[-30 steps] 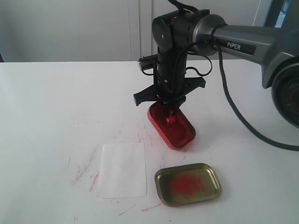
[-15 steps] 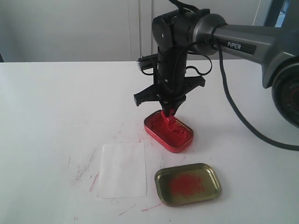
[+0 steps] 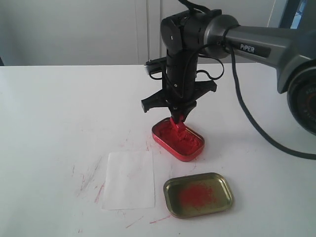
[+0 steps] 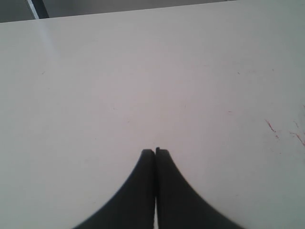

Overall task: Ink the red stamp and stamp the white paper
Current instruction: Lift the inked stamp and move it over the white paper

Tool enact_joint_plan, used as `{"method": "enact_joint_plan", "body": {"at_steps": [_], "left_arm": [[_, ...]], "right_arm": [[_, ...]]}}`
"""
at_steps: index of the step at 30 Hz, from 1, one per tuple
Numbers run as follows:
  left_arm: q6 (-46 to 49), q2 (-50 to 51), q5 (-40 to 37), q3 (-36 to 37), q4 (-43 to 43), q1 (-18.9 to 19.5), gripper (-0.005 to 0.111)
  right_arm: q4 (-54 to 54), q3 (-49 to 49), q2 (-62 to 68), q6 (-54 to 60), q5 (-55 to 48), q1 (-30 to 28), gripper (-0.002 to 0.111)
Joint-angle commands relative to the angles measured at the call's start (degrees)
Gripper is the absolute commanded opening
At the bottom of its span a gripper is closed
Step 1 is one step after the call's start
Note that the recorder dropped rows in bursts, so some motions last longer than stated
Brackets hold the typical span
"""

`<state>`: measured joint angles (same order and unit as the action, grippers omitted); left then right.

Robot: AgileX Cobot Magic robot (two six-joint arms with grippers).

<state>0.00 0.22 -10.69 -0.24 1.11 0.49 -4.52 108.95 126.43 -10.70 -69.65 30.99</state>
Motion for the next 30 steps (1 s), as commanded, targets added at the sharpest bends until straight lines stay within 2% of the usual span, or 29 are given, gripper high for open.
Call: {"method": "enact_joint_plan", "body": {"at_steps": [1, 16, 23, 30], "left_arm": [[0.0, -0.22, 0.15, 0.24, 0.42, -0.32, 0.0], [0.0, -0.22, 0.15, 0.24, 0.42, -0.32, 0.0], [0.0, -0.22, 0.15, 0.24, 0.42, -0.32, 0.0], [0.0, -0.22, 0.15, 0.24, 0.42, -0.32, 0.0]], "right_arm": [[0.06, 0.33, -0.53, 0.44, -0.31, -0.03, 0.0], [0.38, -0.4, -0.77, 3.0, -0.31, 9.75, 0.0], [5.19, -0.4, -0.77, 5.01, -0.31, 12.95, 0.0], [5.16, -0.4, -0.77, 5.51, -0.31, 16.6, 0.0]]}}
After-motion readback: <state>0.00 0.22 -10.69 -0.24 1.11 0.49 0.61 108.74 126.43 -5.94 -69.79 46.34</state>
